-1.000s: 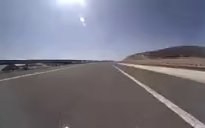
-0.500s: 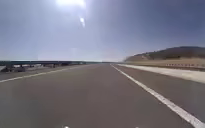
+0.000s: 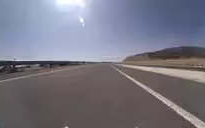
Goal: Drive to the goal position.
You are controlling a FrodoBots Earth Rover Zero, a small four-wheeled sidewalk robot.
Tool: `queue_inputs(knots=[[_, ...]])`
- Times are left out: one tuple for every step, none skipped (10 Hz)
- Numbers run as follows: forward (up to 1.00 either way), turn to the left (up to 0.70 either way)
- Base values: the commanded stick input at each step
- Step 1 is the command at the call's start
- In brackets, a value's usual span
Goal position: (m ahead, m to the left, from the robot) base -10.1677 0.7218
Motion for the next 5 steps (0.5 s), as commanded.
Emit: queue_inputs(knots=[[1.0, 0.0], [1.0, 0.0], [1.0, 0.0], [1.0, 0.0], [1.0, 0.0]])
